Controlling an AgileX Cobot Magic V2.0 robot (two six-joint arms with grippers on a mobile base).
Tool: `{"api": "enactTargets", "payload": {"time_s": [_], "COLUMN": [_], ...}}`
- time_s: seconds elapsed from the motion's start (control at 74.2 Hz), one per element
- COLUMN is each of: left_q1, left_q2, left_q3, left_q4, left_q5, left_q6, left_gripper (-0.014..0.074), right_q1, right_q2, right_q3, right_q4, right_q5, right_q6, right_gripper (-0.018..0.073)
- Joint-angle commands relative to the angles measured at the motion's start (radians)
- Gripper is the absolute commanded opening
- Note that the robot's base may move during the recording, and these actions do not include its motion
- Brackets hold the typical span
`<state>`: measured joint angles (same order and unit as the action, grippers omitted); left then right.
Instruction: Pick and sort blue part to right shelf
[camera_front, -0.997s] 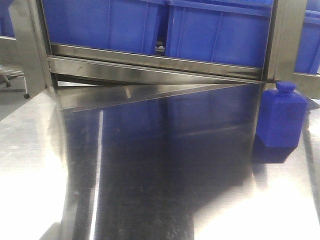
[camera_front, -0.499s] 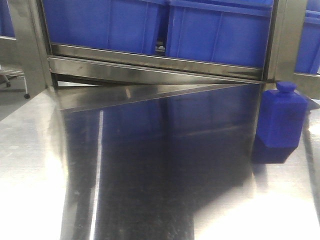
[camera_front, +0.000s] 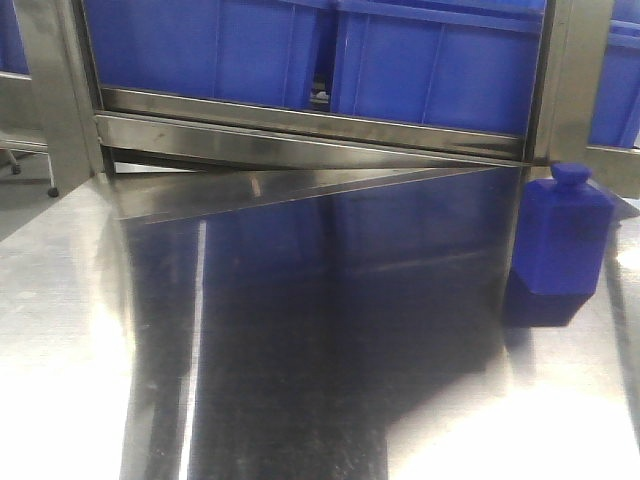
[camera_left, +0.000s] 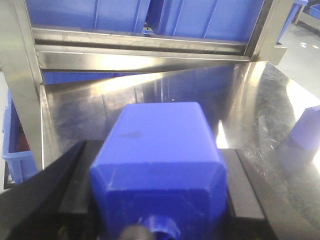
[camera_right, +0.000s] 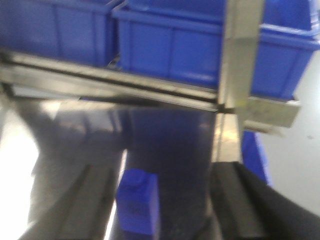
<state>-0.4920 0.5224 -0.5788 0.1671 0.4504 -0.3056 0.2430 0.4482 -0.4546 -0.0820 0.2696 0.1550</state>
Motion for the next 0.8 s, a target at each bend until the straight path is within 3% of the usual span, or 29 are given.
{"api": "enactTargets", "payload": {"time_s": [0.0, 0.162, 0.337, 0.782], "left_q1": [-0.009, -0.009, -0.009, -0.009], "left_q2": [0.001, 0.001, 0.001, 0.001], "left_q3": [-0.029, -0.029, -0.029, -0.029], "left_q4": [0.012, 0.013, 0.013, 0.013], "left_q5": [-0.095, -0.095, -0.097, -0.097], "left_q6": [-0.004, -0.004, -0.004, -0.004], "left_gripper": [0.0257, 0.0272, 0.0337, 0.0337], "right_q1": [0.049, 0.104, 0.104, 0.1], "right_q2": [0.097, 0.251, 0.412, 0.873], "right_q3": [-0.078, -0.177, -0.319, -0.749], "right_q4": [-0.001, -0.001, -0.001, -0.001], "right_q5": [-0.05, 0.055, 0.219, 0.636], "right_q6": [-0.001, -0.001, -0.001, 0.049], "right_gripper": [0.0627, 0.0626, 0.0626, 0.0626]}}
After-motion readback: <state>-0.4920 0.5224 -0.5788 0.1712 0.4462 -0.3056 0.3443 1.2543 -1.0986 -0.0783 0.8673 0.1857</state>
